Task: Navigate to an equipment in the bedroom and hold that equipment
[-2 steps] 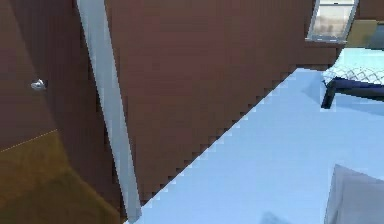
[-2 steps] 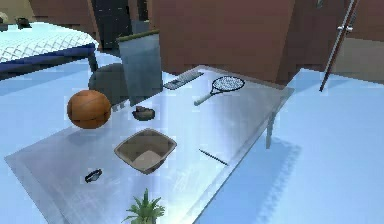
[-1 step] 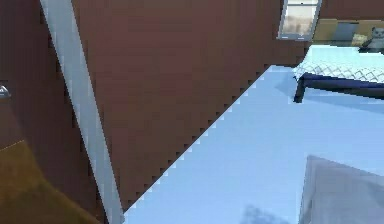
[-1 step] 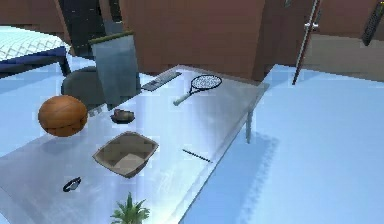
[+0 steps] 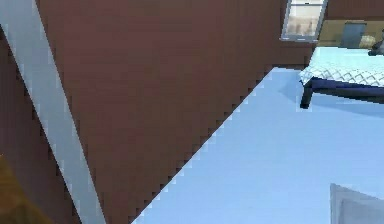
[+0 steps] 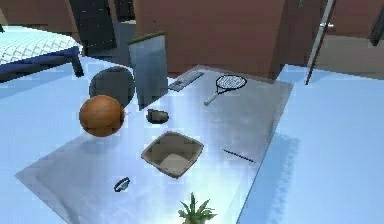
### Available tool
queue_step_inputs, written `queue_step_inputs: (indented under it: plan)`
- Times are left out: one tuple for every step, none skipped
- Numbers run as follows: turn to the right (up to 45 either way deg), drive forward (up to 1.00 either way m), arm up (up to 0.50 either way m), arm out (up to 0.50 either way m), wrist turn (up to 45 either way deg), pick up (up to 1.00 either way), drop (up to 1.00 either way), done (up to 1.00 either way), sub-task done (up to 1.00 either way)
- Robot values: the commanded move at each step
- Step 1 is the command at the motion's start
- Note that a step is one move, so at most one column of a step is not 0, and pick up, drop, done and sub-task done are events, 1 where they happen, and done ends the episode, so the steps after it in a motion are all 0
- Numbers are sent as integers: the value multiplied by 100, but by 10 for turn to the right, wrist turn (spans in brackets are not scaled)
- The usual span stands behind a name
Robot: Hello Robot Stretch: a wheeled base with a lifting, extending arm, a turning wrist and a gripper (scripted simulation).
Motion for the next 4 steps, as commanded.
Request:
queue_step_inputs:
  plan:
    - [150, 0, 0, 0, 0, 0, 0, 0, 0]
    - [0, 50, 0, 0, 0, 0, 0, 0, 0]
    - [-120, 0, 0, 0, 0, 0, 0, 0, 0]
    - [0, 0, 50, 0, 0, 0, 0, 0, 0]
